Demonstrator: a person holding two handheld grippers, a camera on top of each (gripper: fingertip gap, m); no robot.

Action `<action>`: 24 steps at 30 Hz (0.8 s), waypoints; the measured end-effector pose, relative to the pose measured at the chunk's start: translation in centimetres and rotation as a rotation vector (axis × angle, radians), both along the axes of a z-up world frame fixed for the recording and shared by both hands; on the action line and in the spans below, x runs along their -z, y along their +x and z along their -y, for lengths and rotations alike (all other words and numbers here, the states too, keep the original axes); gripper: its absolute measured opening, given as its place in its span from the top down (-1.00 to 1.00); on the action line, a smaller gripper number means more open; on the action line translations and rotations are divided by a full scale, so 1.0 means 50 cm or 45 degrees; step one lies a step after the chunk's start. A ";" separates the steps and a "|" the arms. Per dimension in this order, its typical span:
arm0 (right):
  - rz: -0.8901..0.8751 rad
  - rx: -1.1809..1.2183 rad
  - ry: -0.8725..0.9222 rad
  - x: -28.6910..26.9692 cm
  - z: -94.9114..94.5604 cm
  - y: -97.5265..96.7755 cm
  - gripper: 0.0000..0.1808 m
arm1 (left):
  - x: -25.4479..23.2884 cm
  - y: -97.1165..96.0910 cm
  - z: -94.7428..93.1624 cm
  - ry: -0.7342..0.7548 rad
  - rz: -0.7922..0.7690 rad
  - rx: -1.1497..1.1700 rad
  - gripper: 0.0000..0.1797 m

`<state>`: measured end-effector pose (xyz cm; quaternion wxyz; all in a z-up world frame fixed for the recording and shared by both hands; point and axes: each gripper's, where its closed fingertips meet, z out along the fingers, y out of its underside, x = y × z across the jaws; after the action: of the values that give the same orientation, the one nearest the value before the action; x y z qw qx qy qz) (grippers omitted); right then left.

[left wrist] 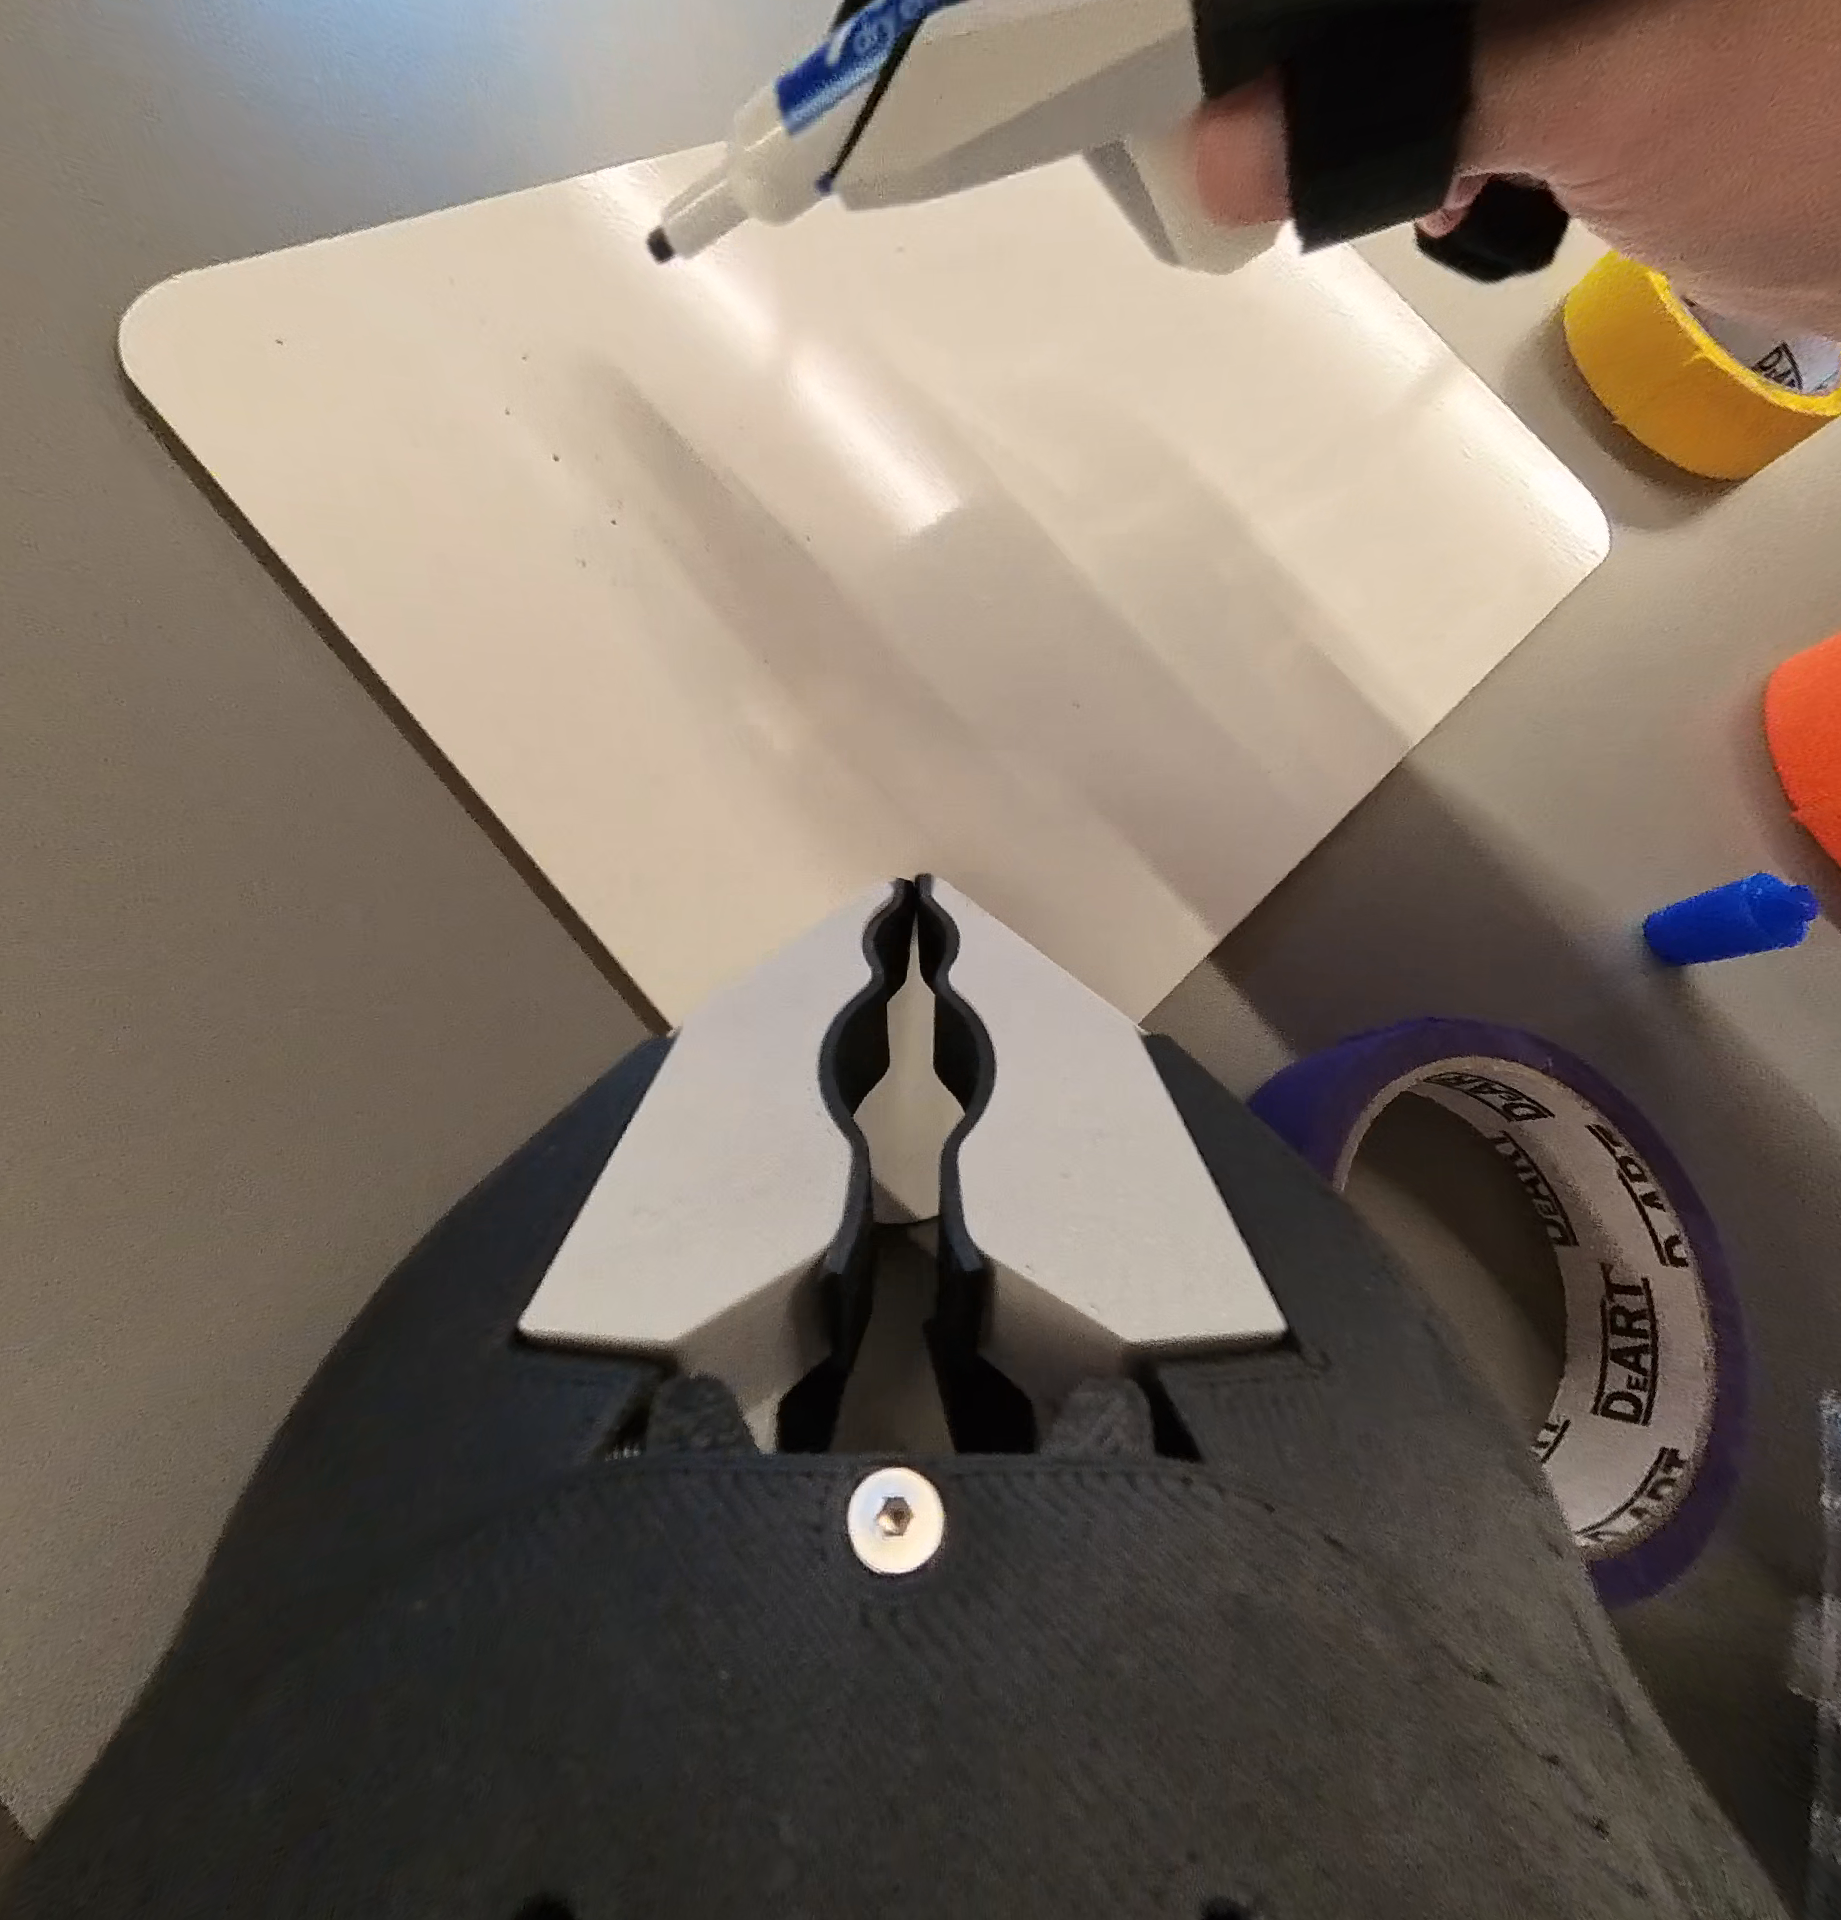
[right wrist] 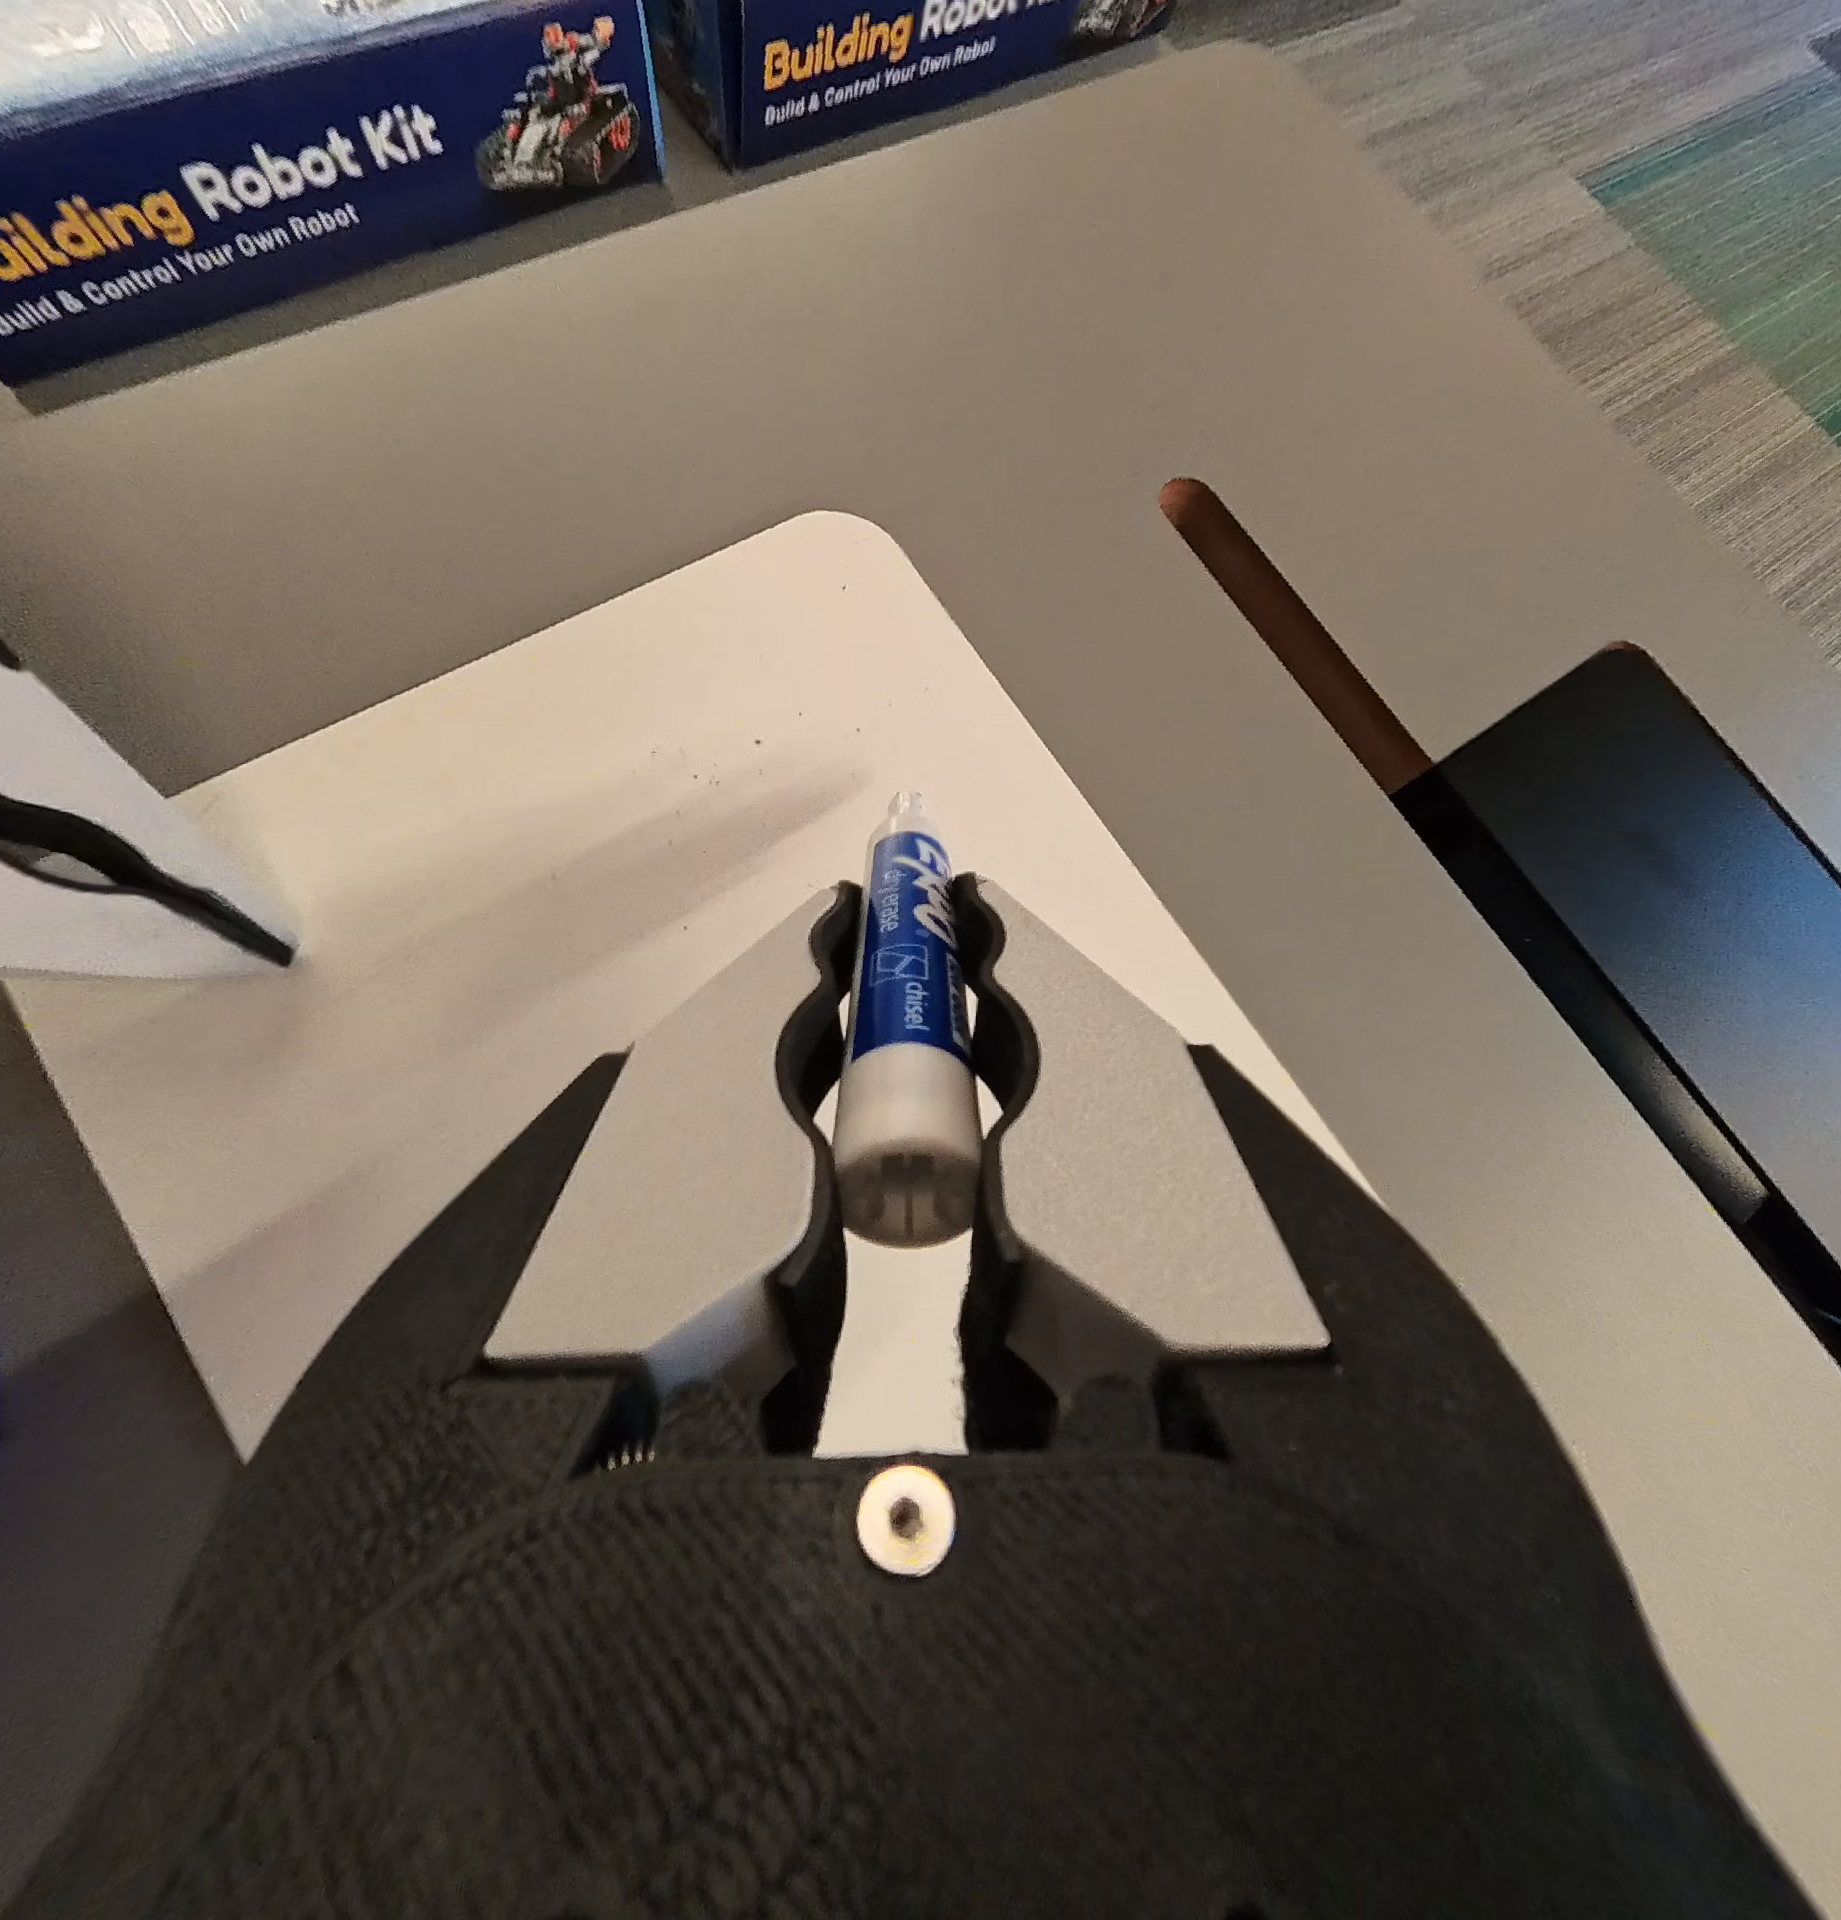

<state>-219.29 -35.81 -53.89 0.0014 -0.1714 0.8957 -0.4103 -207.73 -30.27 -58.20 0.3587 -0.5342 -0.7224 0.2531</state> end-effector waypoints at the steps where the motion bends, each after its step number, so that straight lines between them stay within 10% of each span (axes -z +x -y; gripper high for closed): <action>1: -0.016 -0.007 0.006 0.002 0.004 0.000 0.81 | 0.000 -0.001 -0.002 0.008 -0.002 0.008 1.00; 5: -0.014 -0.008 0.005 0.002 0.011 0.002 0.81 | -0.004 -0.002 -0.010 0.032 -0.021 0.047 0.88; 10: 0.033 0.022 -0.020 -0.008 0.001 0.003 0.81 | 0.002 0.008 0.035 -0.376 0.076 0.042 0.10; 24: 0.107 0.032 0.034 -0.005 -0.026 -0.004 0.82 | 0.006 -0.007 0.006 -0.341 0.049 0.236 0.09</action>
<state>-219.51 -34.52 -53.63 0.0362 -0.1426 0.9023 -0.4052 -208.07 -30.56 -58.50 0.2921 -0.6463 -0.6367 0.3026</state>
